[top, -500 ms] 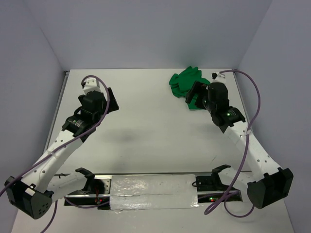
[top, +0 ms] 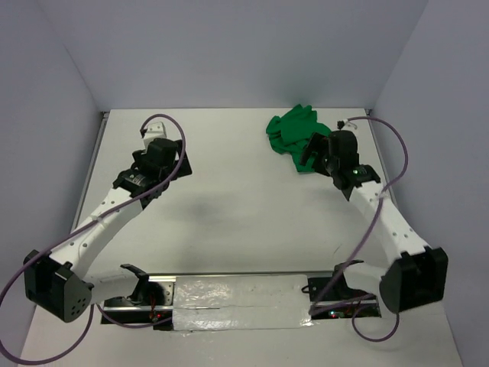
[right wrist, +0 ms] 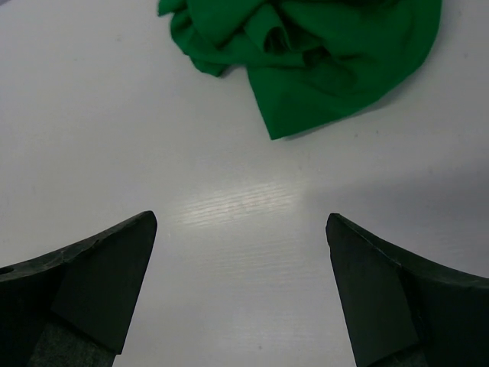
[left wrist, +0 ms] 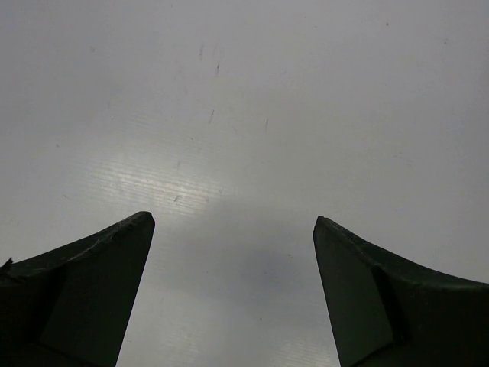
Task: Fold and stack the t-shirts
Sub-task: Grab crumpled tshirt from the corner of the board with the right arm
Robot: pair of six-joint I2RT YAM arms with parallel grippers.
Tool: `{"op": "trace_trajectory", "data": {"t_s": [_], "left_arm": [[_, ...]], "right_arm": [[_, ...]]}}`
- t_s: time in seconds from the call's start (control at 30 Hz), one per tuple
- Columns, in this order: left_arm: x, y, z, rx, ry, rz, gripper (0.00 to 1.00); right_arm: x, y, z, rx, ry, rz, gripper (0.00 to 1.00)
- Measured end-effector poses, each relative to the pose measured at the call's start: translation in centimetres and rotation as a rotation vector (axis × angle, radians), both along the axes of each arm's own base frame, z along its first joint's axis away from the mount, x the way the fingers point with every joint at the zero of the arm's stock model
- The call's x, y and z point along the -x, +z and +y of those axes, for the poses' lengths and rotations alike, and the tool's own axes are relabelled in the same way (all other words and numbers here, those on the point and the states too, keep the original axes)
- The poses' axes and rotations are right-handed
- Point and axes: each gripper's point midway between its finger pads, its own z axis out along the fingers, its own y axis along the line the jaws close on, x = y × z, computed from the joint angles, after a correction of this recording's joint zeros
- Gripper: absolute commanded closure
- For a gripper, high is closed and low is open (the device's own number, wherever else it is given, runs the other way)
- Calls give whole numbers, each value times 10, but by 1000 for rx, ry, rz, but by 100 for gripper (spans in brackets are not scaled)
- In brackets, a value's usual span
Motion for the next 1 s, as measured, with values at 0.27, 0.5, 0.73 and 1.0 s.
{"op": "trace_trajectory", "data": {"t_s": [0.27, 0.5, 0.73, 1.0], "left_arm": [[1, -6, 2, -13, 27, 50, 1], [3, -7, 2, -17, 26, 67, 1], [5, -7, 2, -13, 19, 72, 1], [8, -5, 4, -7, 24, 63, 1]], "right_arm": [[-69, -66, -35, -31, -98, 237, 17], [-161, -88, -23, -66, -106, 269, 24], [-204, -123, -19, -90, -140, 322, 100], [-188, -78, 5, -81, -105, 260, 100]]}}
